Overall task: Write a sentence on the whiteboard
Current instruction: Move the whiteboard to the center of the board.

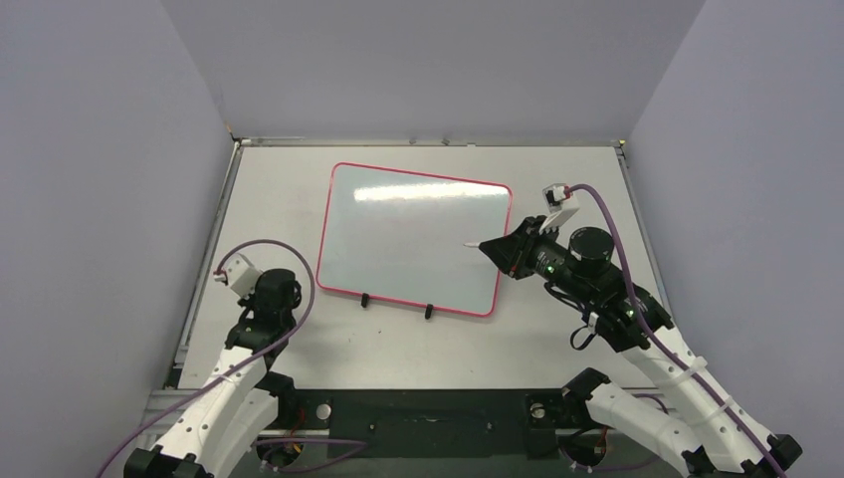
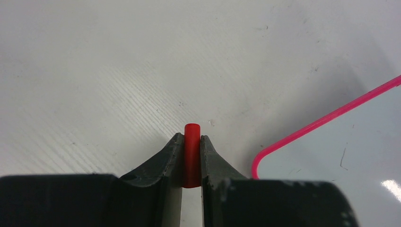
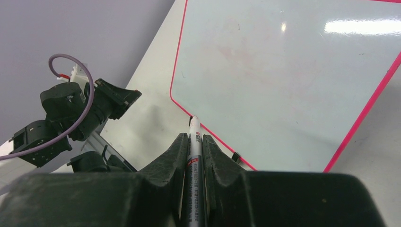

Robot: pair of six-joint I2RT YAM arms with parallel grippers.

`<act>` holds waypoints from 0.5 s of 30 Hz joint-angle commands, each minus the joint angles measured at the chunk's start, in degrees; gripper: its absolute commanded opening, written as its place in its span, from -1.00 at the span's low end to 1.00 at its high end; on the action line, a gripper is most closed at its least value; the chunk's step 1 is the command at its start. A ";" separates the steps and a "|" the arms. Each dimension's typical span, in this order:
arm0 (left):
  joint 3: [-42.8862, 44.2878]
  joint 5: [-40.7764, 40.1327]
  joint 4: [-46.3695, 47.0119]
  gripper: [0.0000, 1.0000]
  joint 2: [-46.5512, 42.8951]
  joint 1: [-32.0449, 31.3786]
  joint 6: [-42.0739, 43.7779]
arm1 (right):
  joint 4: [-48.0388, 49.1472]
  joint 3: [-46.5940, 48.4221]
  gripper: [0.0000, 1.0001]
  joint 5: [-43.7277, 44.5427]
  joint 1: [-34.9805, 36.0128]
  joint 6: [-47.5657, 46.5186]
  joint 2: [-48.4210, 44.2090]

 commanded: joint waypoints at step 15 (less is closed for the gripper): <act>0.32 0.78 -0.49 0.42 -6.20 3.25 -1.49 | 0.30 -0.52 -1.00 2.04 -0.31 -1.05 -0.25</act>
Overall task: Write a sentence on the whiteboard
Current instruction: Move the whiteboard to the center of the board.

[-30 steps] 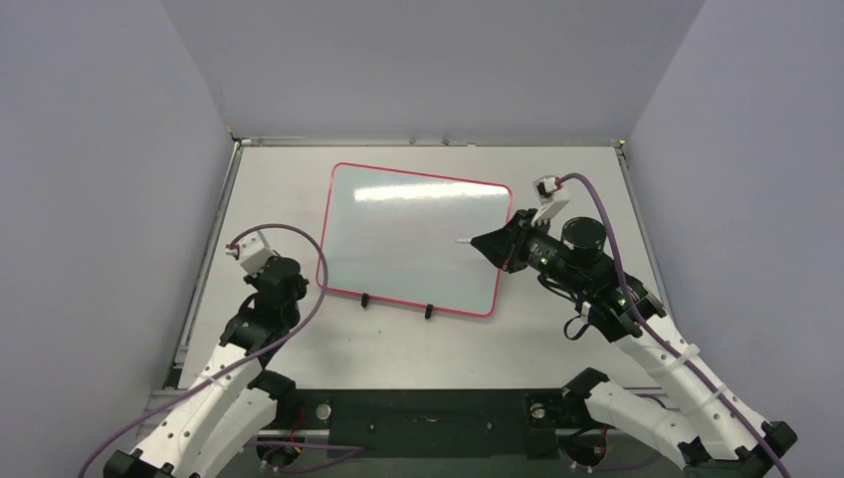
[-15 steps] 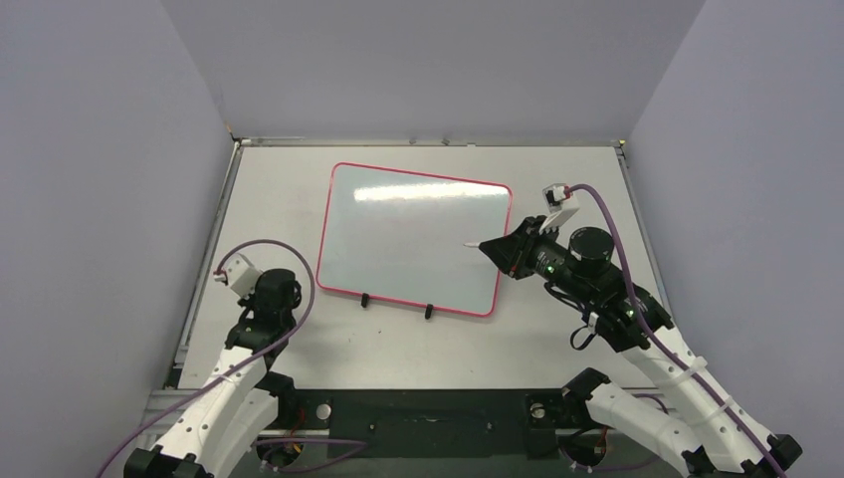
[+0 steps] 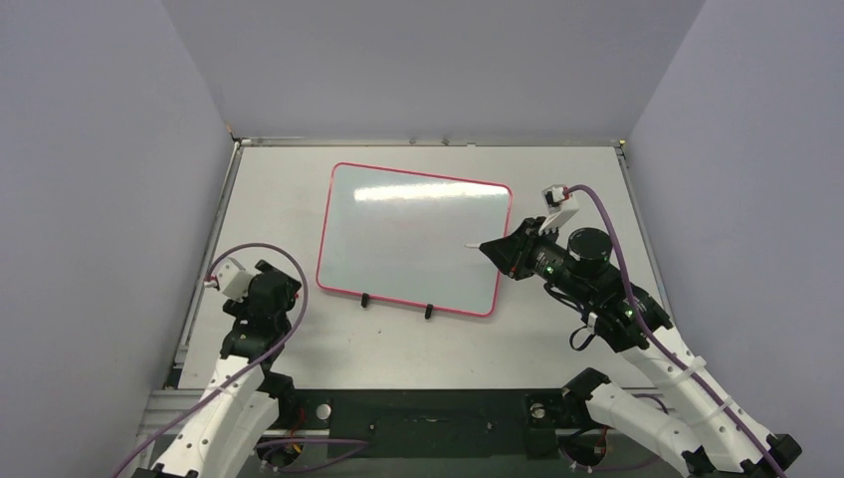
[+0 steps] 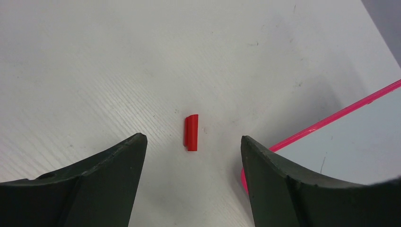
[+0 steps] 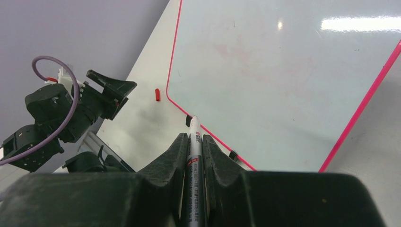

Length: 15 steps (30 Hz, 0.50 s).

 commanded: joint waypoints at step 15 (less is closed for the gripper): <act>13.77 44.89 23.90 0.29 7.00 0.64 29.31 | 0.61 -1.20 -1.00 3.71 -0.29 -1.95 0.13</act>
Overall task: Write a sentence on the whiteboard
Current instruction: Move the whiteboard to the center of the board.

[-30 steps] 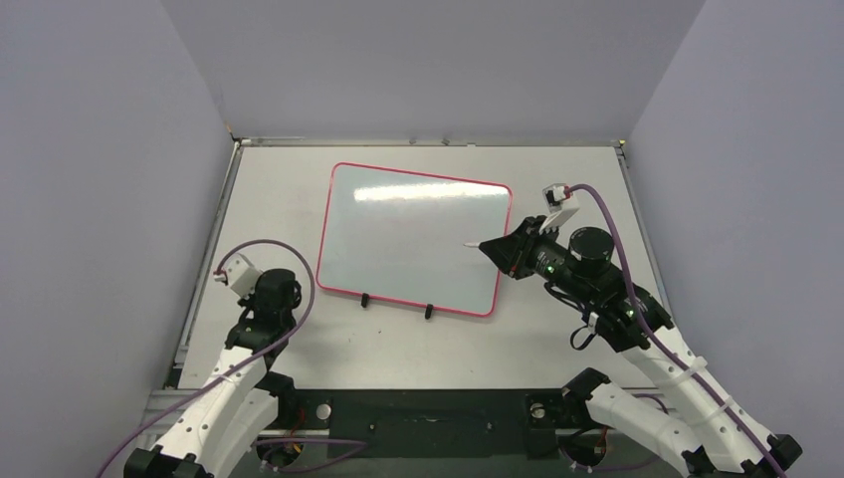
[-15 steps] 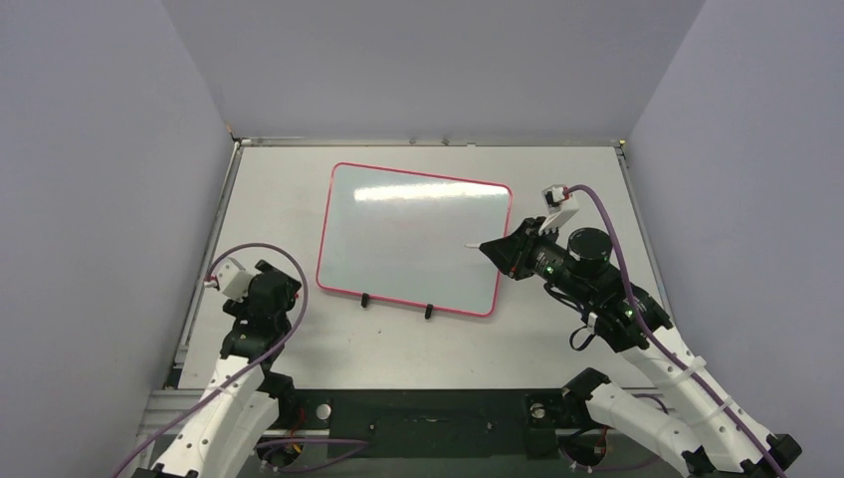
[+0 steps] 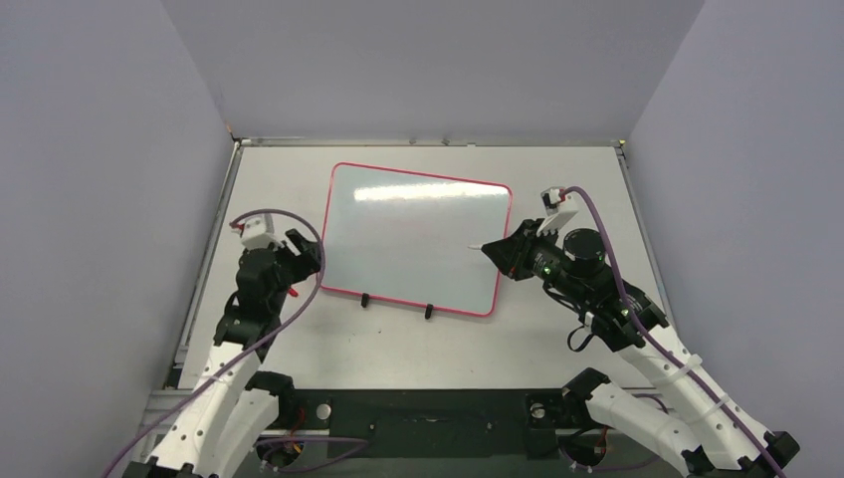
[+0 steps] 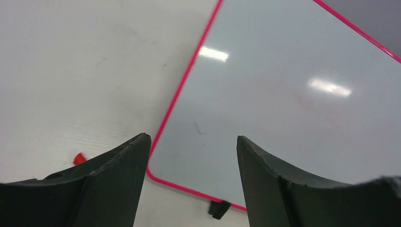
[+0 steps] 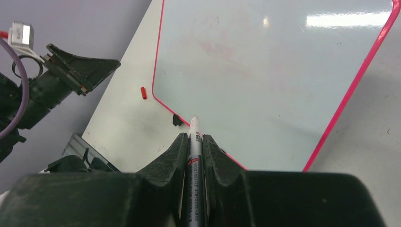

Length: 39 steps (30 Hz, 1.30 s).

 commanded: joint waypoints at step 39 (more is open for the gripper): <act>85.87 58.11 -26.77 0.19 82.28 -7.93 46.11 | -6.40 0.07 -1.00 2.63 -1.32 -4.19 -5.84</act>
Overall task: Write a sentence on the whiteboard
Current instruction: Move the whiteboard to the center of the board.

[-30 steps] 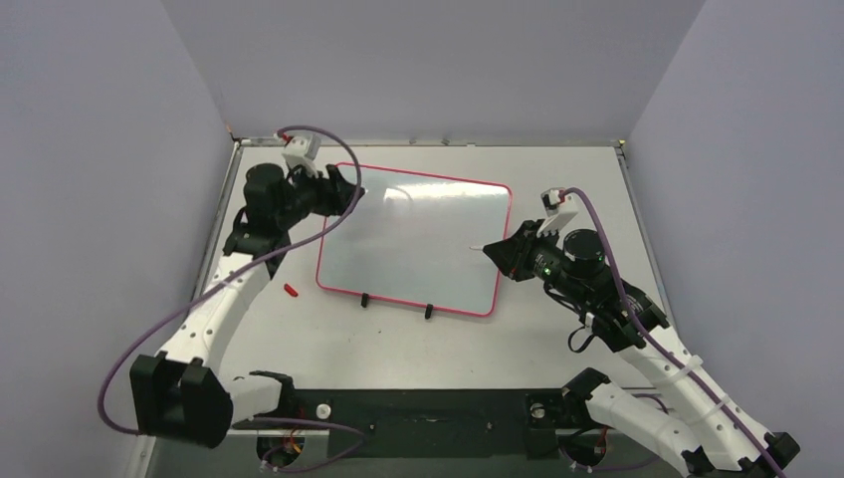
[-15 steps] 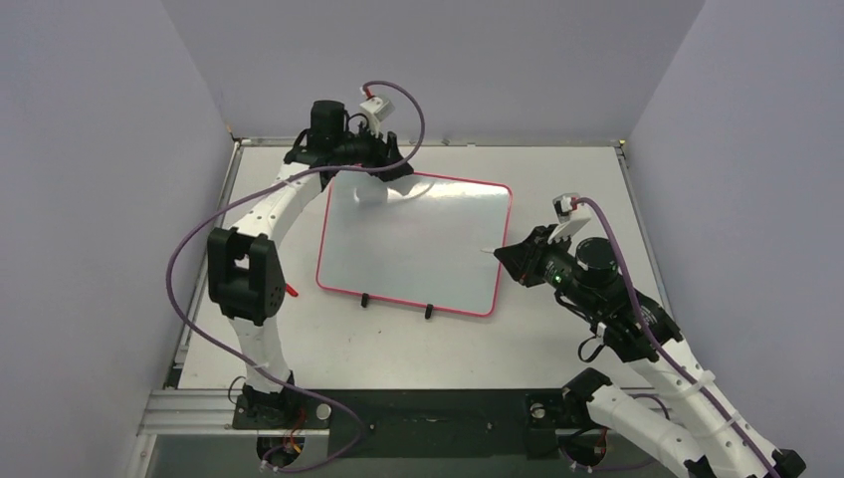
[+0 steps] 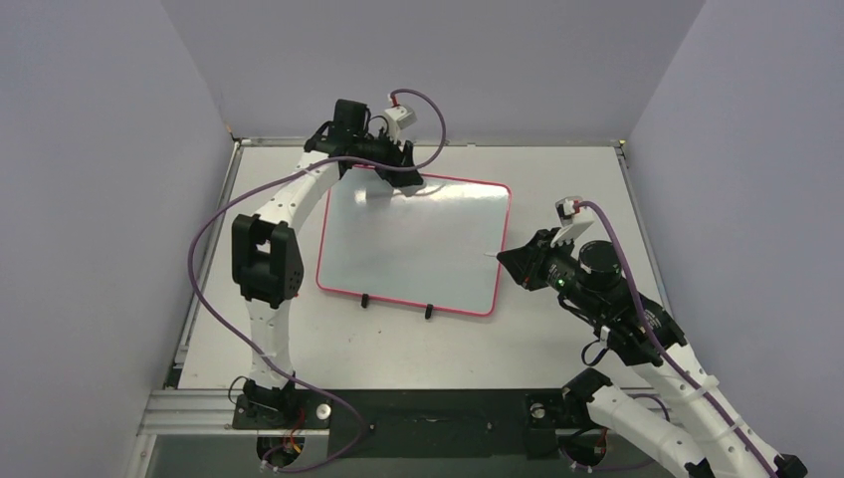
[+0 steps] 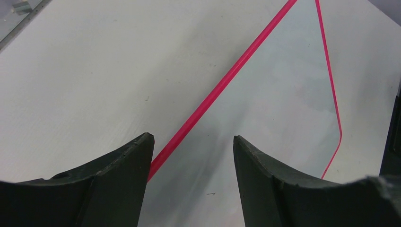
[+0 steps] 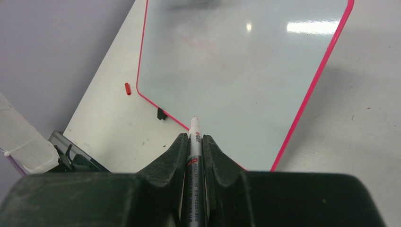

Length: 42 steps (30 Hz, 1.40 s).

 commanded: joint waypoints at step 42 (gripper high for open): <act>-47.43 -12.65 3.96 0.09 -44.29 -2.78 -16.31 | 3.51 2.02 -1.00 -1.30 -0.22 1.02 3.03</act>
